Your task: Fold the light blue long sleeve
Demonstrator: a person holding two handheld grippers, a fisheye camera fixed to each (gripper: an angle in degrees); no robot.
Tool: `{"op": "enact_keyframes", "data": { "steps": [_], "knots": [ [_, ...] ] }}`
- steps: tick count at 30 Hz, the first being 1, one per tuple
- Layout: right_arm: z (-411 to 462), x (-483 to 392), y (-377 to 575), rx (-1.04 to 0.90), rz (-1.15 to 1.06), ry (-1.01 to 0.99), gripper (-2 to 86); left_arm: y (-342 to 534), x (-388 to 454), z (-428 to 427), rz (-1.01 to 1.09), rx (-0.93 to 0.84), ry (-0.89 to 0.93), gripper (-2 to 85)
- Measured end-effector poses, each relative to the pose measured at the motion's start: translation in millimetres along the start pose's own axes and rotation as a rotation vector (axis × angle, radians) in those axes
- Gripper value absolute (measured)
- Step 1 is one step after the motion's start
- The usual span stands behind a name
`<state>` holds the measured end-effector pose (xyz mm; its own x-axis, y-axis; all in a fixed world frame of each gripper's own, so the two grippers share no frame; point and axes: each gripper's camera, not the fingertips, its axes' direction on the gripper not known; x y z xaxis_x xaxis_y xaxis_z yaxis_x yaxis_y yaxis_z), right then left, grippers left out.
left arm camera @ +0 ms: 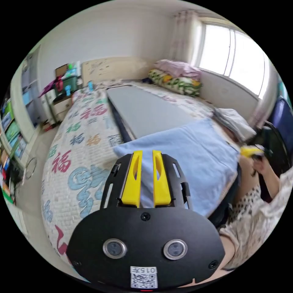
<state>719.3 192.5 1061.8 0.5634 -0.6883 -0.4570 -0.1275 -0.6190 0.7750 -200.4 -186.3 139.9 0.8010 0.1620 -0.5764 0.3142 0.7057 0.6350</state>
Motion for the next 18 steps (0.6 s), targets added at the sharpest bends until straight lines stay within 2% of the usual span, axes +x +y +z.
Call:
{"op": "enact_keyframes", "data": {
  "steps": [3,9,11,16,18],
  "knots": [
    [-48,41,-38,0.119,0.174,0.122,7.5,-1,24,11,0.111,-0.012,0.096,5.9],
    [-47,84,-158,0.118,0.328,0.183,9.5,4,-31,58,-0.019,-0.143,0.292,7.0],
    [-26,98,-212,0.096,0.350,0.186,10.2,7,-59,55,-0.098,-0.109,0.254,7.7],
    [29,127,-305,0.053,0.399,0.194,11.8,29,-155,49,-0.481,-0.049,-0.060,13.0],
    [49,134,-334,0.050,0.404,0.222,13.0,32,-176,54,-0.531,-0.031,-0.072,13.3]
  ]
}}
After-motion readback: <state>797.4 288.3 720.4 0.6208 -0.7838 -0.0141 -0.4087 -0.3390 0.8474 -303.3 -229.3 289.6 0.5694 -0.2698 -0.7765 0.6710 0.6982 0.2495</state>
